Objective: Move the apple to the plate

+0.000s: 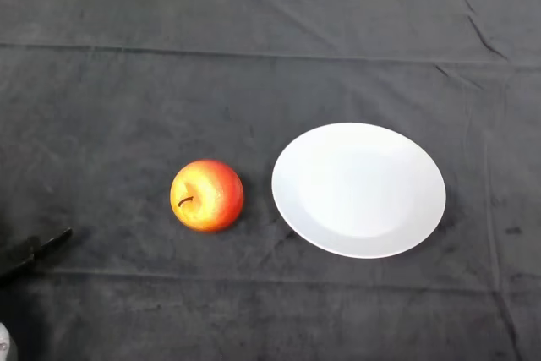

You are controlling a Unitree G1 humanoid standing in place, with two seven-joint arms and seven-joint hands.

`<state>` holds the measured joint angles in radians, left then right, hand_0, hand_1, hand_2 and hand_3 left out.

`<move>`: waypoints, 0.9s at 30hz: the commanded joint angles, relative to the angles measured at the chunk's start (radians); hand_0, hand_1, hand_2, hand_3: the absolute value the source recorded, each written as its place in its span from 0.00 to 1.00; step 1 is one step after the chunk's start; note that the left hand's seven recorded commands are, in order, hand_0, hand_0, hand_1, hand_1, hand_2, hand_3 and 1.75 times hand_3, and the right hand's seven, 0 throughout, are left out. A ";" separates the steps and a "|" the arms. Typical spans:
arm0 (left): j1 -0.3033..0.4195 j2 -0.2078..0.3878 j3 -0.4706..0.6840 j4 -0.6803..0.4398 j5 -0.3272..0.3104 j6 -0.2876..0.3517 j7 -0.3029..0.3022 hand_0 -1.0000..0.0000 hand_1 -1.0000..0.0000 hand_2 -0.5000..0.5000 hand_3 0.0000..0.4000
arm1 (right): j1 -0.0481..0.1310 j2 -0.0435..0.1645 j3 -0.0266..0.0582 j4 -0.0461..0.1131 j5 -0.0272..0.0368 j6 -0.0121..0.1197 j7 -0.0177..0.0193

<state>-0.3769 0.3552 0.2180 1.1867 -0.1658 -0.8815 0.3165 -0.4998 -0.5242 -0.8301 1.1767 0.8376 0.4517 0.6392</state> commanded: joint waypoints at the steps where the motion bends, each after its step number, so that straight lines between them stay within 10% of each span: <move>1: -0.044 0.043 0.005 0.005 0.025 -0.005 0.014 1.00 1.00 0.50 0.00 | -0.011 -0.034 -0.0296 0.025 -0.0100 0.002 0.0201; 27: 0.054 0.049 -0.102 -0.551 0.144 0.254 0.084 1.00 1.00 0.50 0.00 | -0.009 -0.029 -0.0294 0.016 -0.0114 0.002 0.0159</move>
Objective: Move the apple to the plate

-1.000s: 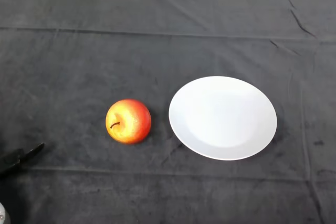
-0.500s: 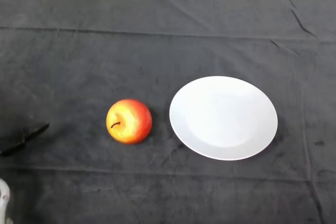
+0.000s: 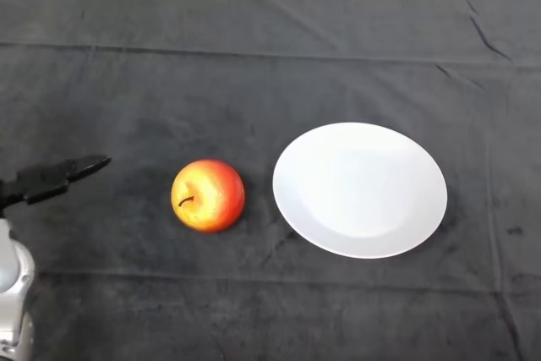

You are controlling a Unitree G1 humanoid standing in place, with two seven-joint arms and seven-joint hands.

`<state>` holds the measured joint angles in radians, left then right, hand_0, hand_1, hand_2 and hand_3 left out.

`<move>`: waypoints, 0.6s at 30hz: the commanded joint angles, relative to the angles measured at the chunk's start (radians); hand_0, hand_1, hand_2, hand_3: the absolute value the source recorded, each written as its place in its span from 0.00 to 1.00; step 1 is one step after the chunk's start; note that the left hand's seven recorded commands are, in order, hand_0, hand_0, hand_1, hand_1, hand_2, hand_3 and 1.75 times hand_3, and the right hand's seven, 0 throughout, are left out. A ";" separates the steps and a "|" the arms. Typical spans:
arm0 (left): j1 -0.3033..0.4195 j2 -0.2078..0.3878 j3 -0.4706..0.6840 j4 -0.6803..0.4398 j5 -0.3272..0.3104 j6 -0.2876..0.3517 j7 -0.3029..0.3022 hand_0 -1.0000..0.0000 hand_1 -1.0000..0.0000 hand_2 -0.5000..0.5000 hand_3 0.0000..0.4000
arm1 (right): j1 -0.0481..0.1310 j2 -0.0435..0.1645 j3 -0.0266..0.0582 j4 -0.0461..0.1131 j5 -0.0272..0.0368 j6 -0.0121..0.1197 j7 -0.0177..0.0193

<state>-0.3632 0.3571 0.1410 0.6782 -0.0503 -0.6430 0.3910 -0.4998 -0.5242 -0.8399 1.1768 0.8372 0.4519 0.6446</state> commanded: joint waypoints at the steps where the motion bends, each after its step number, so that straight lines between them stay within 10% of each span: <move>1: 0.041 0.045 -0.030 -0.058 0.035 0.026 0.012 1.00 1.00 0.50 0.00 | -0.008 -0.029 -0.0196 0.015 -0.0110 0.002 0.0103; 18: 0.093 0.026 -0.176 -0.234 0.129 0.140 -0.028 1.00 1.00 0.50 0.00 | -0.005 -0.024 -0.0188 0.004 -0.0114 0.002 0.0050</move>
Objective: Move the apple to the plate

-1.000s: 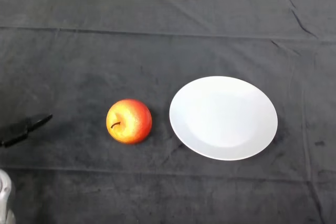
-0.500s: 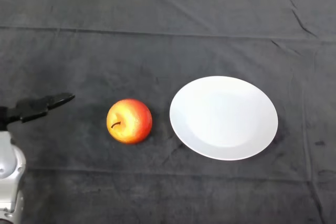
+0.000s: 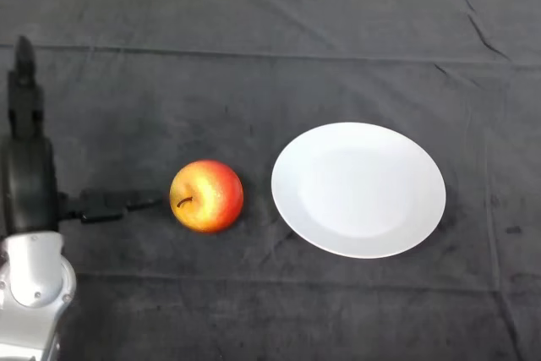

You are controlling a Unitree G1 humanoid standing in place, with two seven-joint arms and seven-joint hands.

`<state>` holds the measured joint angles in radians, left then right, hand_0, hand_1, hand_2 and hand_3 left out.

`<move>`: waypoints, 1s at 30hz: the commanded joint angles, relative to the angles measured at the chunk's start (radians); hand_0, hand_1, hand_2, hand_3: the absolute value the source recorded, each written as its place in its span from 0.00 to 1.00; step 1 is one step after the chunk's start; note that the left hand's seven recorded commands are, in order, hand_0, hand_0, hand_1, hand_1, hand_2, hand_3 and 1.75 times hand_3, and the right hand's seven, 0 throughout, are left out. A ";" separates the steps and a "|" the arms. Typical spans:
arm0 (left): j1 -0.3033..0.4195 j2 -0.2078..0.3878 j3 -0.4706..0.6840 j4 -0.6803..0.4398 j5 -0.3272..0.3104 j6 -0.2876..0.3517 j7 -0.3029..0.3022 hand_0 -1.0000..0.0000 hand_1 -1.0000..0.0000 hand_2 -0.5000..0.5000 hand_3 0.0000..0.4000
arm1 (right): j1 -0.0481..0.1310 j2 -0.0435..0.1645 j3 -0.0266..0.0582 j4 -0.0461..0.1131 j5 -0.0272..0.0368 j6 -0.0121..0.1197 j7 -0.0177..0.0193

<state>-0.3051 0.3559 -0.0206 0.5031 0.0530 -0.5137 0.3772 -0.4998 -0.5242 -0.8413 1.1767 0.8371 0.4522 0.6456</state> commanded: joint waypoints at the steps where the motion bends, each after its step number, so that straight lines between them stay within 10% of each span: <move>1: 0.041 0.031 -0.023 -0.066 0.029 0.014 -0.023 1.00 1.00 0.50 0.00 | -0.005 -0.024 -0.0174 0.004 -0.0113 0.001 0.0037; 30: 0.021 0.073 -0.173 -0.005 0.123 0.068 -0.221 1.00 1.00 0.50 0.00 | -0.002 -0.021 -0.0173 -0.005 -0.0102 0.002 -0.0017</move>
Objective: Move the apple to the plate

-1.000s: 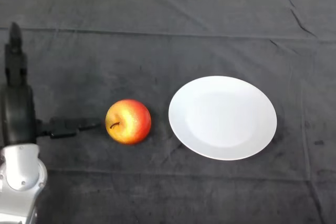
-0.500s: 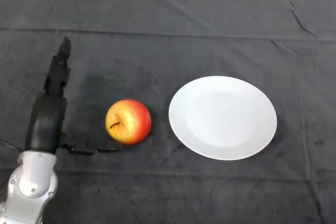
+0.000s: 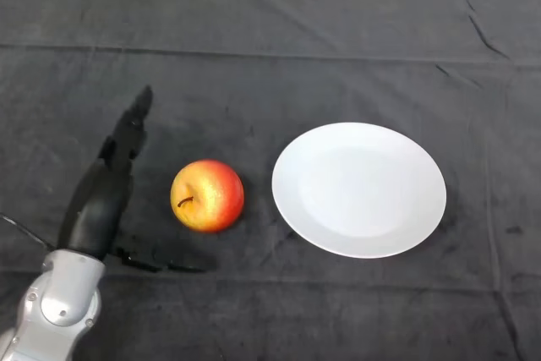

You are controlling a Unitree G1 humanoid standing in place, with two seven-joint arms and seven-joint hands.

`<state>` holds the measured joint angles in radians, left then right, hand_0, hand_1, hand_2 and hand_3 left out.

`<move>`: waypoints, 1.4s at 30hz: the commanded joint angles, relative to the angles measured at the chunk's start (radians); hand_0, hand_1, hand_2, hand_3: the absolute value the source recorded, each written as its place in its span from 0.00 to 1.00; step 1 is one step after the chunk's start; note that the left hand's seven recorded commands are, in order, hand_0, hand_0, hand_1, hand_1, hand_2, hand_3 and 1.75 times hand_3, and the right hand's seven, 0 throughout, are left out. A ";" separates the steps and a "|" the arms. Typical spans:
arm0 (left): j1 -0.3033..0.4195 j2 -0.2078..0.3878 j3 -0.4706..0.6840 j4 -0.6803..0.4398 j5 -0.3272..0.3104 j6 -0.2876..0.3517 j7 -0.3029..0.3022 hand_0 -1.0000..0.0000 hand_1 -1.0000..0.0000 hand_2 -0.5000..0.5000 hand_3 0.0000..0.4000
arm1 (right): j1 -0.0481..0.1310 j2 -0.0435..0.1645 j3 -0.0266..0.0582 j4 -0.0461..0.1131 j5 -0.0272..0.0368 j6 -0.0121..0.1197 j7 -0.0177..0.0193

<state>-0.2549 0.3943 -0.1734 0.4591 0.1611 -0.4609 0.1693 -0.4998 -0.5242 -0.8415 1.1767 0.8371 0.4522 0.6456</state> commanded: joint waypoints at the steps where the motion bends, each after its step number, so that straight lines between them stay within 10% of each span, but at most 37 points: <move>1: -0.034 0.032 -0.024 0.043 0.017 0.020 -0.015 1.00 1.00 0.50 0.00 | -0.002 -0.021 -0.0172 -0.005 -0.0102 0.003 -0.0017; 28: -0.125 -0.030 -0.104 0.152 0.037 0.020 -0.027 1.00 1.00 0.50 0.00 | -0.002 -0.021 -0.0176 -0.005 -0.0092 0.003 -0.0022; 30: -0.125 -0.030 -0.108 0.155 0.034 0.017 -0.030 1.00 0.84 0.58 0.16 | -0.002 -0.021 -0.0176 -0.005 -0.0091 0.003 -0.0021; 31: -0.125 -0.029 -0.109 0.156 0.033 0.016 -0.033 0.19 0.06 0.56 0.94 | -0.002 -0.021 -0.0176 -0.005 -0.0091 0.004 -0.0021; 32: -0.126 -0.028 -0.110 0.157 0.031 0.015 -0.035 0.00 0.00 0.50 1.00 | -0.002 -0.021 -0.0176 -0.005 -0.0091 0.004 -0.0020; 42: -0.126 -0.016 -0.115 0.154 0.024 0.005 -0.051 0.00 0.00 0.50 1.00 | -0.002 -0.022 -0.0177 -0.004 -0.0089 0.004 -0.0018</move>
<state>-0.3379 0.3556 -0.2696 0.5765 0.1821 -0.4342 0.1309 -0.4998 -0.5242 -0.8415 1.1767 0.8370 0.4522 0.6455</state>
